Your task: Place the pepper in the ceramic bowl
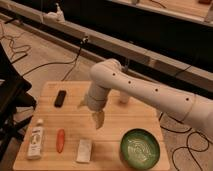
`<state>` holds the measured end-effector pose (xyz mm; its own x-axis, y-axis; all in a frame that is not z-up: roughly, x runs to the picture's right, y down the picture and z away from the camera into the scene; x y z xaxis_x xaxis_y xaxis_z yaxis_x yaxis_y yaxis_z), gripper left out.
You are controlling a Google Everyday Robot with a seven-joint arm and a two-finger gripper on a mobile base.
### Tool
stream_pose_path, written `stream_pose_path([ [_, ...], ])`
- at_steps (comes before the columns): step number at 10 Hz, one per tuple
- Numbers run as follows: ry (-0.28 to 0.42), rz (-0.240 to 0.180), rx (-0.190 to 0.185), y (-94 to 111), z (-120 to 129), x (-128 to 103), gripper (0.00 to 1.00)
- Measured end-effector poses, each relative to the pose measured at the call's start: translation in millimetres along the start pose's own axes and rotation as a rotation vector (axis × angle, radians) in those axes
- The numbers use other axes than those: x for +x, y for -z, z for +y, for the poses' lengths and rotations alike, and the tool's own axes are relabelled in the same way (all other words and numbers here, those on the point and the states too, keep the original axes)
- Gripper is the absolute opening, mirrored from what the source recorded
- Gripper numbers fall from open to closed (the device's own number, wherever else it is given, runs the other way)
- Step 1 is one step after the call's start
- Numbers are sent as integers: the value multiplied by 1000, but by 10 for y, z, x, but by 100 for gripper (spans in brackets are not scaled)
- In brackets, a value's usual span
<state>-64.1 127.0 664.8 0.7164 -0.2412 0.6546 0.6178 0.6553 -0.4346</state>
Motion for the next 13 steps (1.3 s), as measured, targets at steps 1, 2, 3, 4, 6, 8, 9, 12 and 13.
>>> stream_pose_path([
  [1, 13, 11, -4, -11, -34, -11, 80],
  [2, 52, 20, -9, -66, -124, -73, 80],
  [3, 84, 20, -10, -149, -229, -148, 80],
  [4, 119, 17, -7, -255, -364, -247, 80],
  [6, 177, 11, 8, -551, -703, -452, 80],
  [8, 183, 24, 22, -820, -958, -558, 80],
  [9, 185, 23, 22, -929, -1022, -597, 80],
  [12, 191, -19, -9, -1235, -1076, -759, 80],
  [13, 190, -18, -9, -1231, -1072, -751, 80],
])
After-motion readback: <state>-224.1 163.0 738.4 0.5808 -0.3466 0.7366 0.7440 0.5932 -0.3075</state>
